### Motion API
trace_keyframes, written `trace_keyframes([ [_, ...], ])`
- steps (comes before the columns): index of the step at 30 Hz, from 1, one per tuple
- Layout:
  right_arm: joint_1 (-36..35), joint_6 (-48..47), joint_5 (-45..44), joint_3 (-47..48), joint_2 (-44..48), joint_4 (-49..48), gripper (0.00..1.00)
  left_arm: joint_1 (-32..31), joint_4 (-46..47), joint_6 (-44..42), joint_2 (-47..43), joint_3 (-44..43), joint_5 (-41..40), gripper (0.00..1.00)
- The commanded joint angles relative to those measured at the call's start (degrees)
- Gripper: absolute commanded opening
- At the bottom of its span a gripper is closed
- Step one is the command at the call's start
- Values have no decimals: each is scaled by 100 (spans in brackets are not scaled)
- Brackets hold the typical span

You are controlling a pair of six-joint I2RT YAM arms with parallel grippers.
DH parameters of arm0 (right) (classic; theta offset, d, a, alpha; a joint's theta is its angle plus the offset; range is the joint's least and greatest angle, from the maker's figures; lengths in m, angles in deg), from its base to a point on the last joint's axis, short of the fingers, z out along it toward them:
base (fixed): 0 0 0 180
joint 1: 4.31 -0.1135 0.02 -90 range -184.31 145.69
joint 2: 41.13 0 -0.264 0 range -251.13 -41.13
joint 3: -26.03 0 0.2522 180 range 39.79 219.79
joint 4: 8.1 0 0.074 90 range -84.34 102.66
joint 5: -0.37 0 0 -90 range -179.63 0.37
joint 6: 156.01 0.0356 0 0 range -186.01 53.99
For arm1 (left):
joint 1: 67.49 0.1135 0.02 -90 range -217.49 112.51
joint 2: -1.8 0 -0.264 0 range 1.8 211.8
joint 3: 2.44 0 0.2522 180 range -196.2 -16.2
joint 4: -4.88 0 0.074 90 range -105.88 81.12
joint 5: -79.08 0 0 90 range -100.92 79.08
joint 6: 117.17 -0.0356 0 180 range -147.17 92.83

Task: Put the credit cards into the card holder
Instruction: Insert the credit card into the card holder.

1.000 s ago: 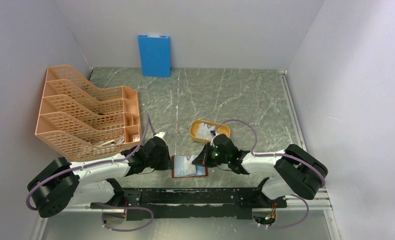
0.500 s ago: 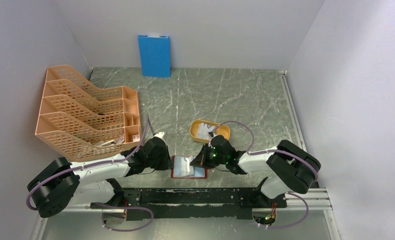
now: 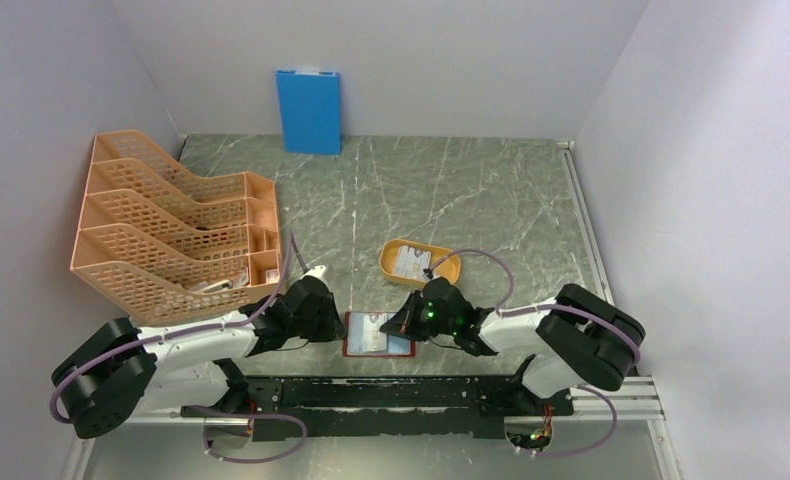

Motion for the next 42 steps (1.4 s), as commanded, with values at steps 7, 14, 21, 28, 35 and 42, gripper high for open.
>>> trace_keyframes([
  [7,-306,123,-416,73,-426,173,0,-47,-46,114,56,270,304,13],
  [14,-408,-40,-492,246,-309,467,0,-64,-212,106,-42,202,161,13],
  [21,-403,-394,-550,506,223,1409,30,-71,-396,53,-130,142,78,13],
  [28,-408,-560,-492,693,287,1690,44,-70,-294,51,-55,120,80,12],
  [35,-419,-634,-299,839,69,1664,44,-71,-179,70,-72,172,179,12],
  [42,-537,-782,-238,1131,-187,1713,43,-69,13,60,39,184,333,12],
])
